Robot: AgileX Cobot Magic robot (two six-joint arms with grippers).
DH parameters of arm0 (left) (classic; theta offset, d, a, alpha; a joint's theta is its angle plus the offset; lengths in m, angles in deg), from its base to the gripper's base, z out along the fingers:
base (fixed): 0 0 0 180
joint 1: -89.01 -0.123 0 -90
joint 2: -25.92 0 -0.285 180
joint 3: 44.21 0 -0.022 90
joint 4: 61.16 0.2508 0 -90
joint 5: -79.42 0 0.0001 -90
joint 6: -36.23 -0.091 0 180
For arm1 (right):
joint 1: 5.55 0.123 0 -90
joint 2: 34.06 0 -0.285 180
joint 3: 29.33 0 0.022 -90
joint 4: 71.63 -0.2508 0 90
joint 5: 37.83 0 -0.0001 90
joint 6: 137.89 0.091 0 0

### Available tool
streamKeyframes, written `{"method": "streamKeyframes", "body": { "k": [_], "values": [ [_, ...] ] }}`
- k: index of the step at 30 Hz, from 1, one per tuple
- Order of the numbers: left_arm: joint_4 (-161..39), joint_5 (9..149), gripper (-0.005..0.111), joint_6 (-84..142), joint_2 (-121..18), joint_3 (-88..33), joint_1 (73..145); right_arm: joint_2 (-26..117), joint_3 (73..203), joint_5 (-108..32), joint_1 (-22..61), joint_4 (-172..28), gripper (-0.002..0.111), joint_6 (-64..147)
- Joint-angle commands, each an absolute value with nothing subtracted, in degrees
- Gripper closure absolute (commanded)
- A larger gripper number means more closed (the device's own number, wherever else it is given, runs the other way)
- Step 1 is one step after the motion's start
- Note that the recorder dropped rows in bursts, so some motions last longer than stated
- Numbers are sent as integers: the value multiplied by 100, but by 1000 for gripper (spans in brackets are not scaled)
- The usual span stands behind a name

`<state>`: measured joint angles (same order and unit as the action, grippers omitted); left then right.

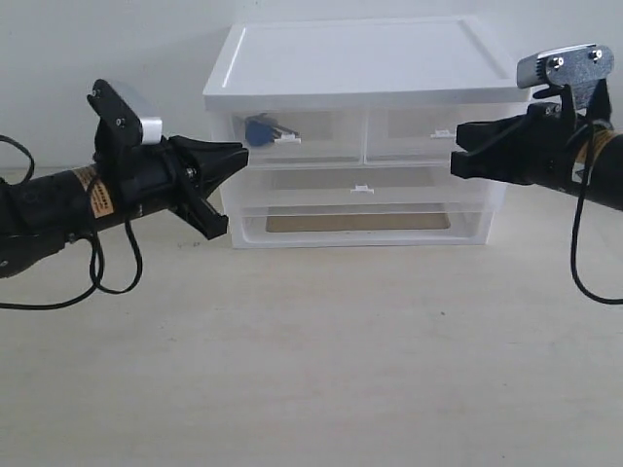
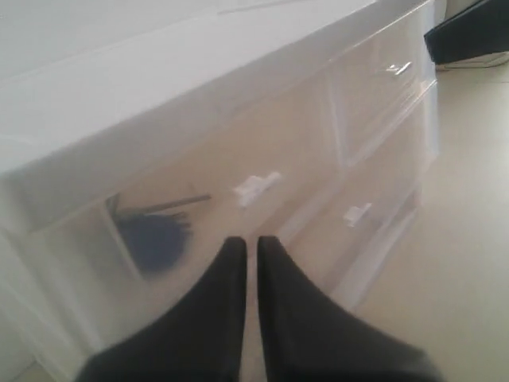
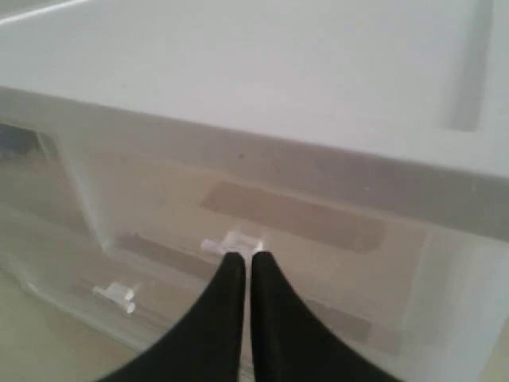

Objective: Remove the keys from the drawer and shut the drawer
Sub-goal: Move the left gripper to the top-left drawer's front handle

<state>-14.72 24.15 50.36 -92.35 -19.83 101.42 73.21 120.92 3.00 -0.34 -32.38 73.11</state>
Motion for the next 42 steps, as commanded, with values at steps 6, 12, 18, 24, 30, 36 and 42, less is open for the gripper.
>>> {"method": "streamKeyframes", "body": {
  "k": [6,12,18,24,30,36,42],
  "values": [
    [-1982,3190,96,4788,-9574,-2808,10172,7436,12158,302,-29,-3252,107,7154],
    [-1639,3500,63,4442,-9651,-3111,10404,7436,12158,265,-29,-3252,107,7154],
    [-3136,3952,63,1332,-9651,-3111,11033,7436,12158,244,-29,-3252,107,7154],
    [-3196,4191,65,-62,-9651,-3111,11175,7436,12158,230,-29,-3252,107,7167],
    [-4299,4350,86,-1319,-9651,-3111,11175,7436,12158,230,-29,-3252,107,7176],
    [-4442,4523,102,-2486,-9651,-3111,11196,7436,12158,230,-29,-3252,107,7176],
    [-4961,5058,102,-3535,-9651,-3086,11363,7436,12158,230,-29,-3252,107,7176]
  ]
}}
